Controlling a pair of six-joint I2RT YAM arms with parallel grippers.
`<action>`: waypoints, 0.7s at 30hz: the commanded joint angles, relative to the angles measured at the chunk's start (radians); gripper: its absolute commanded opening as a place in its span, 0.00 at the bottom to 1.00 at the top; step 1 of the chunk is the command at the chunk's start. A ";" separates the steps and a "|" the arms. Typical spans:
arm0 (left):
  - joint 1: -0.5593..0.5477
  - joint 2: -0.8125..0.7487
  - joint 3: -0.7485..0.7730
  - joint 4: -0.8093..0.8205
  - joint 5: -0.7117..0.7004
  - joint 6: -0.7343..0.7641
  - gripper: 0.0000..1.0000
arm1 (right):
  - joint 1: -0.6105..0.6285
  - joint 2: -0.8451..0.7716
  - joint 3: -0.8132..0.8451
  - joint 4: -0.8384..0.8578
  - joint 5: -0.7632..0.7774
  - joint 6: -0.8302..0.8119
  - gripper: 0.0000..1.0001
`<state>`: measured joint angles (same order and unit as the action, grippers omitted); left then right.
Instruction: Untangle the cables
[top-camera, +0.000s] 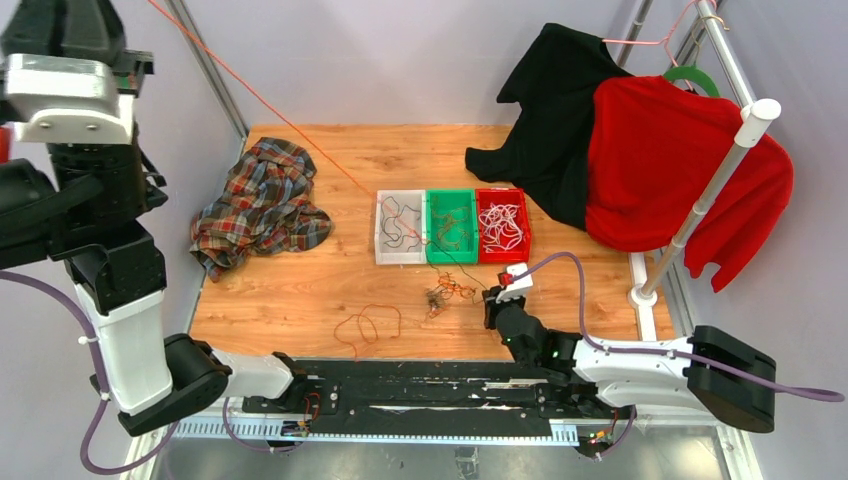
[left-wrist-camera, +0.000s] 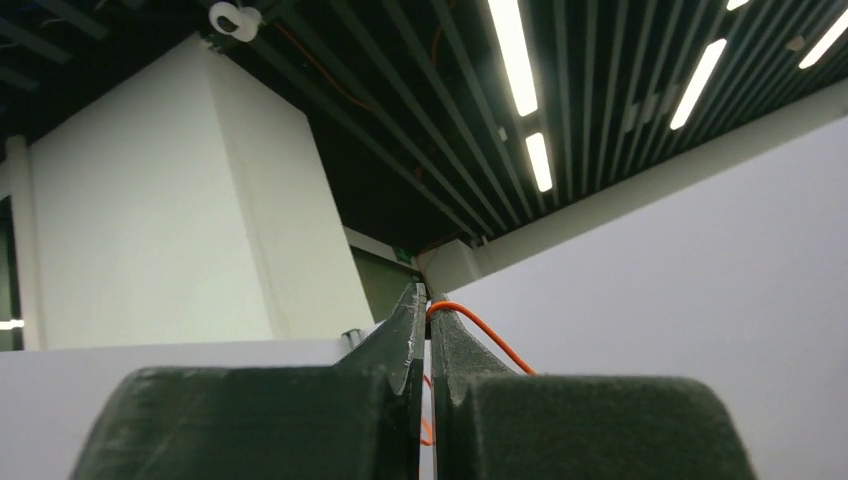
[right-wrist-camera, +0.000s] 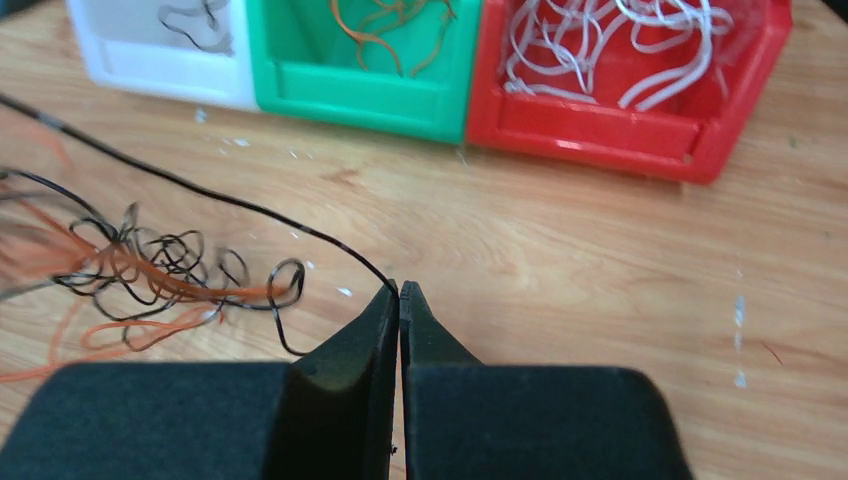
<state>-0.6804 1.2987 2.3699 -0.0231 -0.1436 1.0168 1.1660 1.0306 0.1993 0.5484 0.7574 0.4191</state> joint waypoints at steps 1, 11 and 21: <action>-0.001 0.016 0.037 0.136 -0.013 0.045 0.00 | -0.014 -0.029 -0.001 -0.246 0.084 0.107 0.01; -0.001 0.029 0.098 0.131 0.034 0.111 0.01 | -0.025 -0.076 0.061 -0.607 0.175 0.321 0.01; -0.001 -0.144 -0.311 -0.266 0.115 -0.076 0.01 | -0.025 -0.259 0.075 -0.362 0.001 -0.038 0.14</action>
<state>-0.6804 1.1885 2.1578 -0.1417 -0.0837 1.0298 1.1538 0.8230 0.2497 0.0631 0.8154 0.5541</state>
